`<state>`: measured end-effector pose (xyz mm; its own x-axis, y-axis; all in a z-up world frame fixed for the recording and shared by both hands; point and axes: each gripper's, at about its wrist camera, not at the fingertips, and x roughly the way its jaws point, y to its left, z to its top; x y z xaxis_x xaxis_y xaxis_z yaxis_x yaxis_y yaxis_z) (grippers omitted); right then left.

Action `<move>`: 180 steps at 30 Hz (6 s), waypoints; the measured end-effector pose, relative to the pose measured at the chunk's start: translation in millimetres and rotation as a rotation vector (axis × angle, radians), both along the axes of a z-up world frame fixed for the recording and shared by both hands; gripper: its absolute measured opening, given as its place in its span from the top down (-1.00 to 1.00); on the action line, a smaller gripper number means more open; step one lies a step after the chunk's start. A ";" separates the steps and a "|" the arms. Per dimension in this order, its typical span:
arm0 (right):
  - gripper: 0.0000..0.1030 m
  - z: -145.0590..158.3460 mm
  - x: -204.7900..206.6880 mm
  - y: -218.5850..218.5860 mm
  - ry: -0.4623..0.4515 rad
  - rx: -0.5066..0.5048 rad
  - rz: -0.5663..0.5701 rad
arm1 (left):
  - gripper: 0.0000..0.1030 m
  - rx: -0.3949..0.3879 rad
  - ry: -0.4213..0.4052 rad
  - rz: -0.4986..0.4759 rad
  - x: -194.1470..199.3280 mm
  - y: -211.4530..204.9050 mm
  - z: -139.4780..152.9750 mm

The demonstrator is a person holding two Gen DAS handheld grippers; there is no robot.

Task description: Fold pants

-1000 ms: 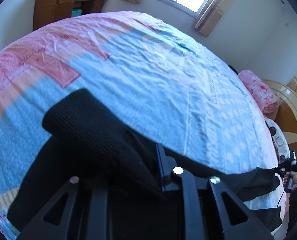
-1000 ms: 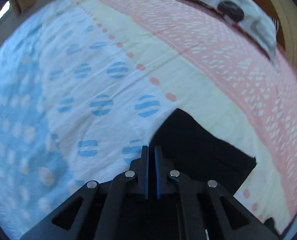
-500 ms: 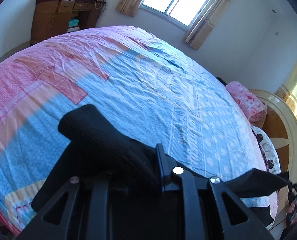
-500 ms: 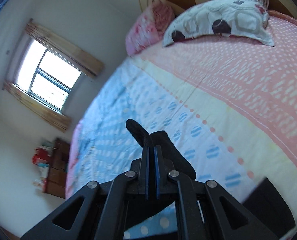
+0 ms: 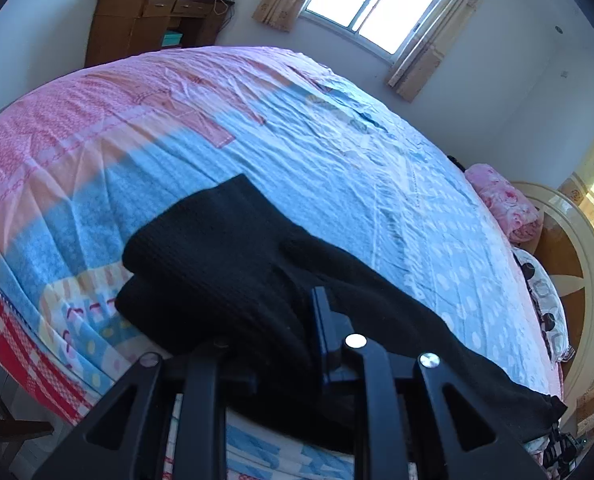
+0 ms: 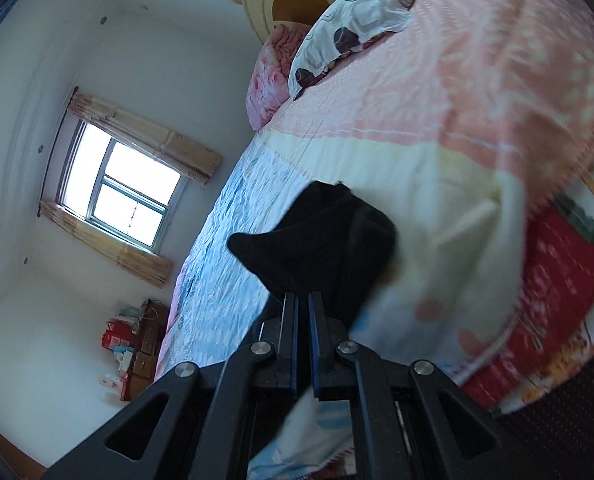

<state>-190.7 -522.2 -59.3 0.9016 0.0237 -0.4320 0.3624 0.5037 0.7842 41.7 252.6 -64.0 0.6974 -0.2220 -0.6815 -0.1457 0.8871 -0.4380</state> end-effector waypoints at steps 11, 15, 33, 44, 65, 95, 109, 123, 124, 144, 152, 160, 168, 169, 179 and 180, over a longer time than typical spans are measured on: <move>0.79 18.3 -15.6 13.6 0.113 -0.229 -0.015 | 0.57 0.065 0.041 0.052 -5.9 -0.3 -10.3; 0.34 43.5 -29.0 17.2 0.139 -0.349 -0.103 | 0.57 0.060 0.050 0.068 -5.2 0.5 -12.0; 0.00 48.2 112.5 2.1 0.580 -0.783 0.175 | 0.57 0.070 0.073 0.094 -2.9 1.2 -20.6; 0.90 93.9 87.3 38.6 0.287 -0.919 0.123 | 0.57 0.067 0.078 0.127 -0.2 -0.8 -21.0; 0.50 81.9 26.7 7.7 0.057 -0.578 -0.002 | 0.45 0.166 0.085 0.087 1.0 -2.7 -5.6; 0.49 -42.1 231.9 583.2 0.053 -0.385 1.430 | -0.13 0.483 -0.068 0.122 -10.4 25.5 35.8; -0.47 -14.3 336.3 382.7 0.053 0.104 1.132 | -0.31 0.614 -0.005 -0.036 10.5 -61.5 -22.2; -0.48 -47.3 292.0 437.3 0.203 -0.020 1.375 | -0.42 0.554 -0.001 0.004 0.3 -52.8 -22.1; -0.48 -49.2 285.5 443.4 0.222 -0.055 1.392 | -0.42 0.563 0.001 0.003 0.8 -54.0 -22.6; -0.48 -18.5 304.4 469.2 0.111 -0.415 1.480 | -0.45 0.500 0.010 0.016 1.0 -48.6 -20.8; -0.48 -11.8 256.9 493.0 0.087 -0.630 1.461 | -0.45 0.494 0.008 0.011 0.7 -47.4 -20.1; -0.48 -55.0 326.1 459.8 0.157 -0.065 1.373 | -0.47 0.504 0.001 0.009 -1.1 -46.9 -20.1; -0.50 -74.9 386.3 455.0 0.152 0.355 1.246 | -0.47 0.524 0.000 -0.005 -2.2 -49.8 -23.2; -0.50 -81.6 391.7 447.8 0.154 0.428 1.211 | -0.47 0.525 0.000 -0.007 -2.2 -50.5 -24.0; -0.44 -71.6 436.6 443.4 0.135 0.301 1.353 | -0.47 0.521 0.008 -0.027 -0.2 -50.6 -23.6; -0.41 -71.3 445.9 449.1 0.144 0.293 1.374 | -0.47 0.524 0.008 -0.030 0.0 -50.1 -23.3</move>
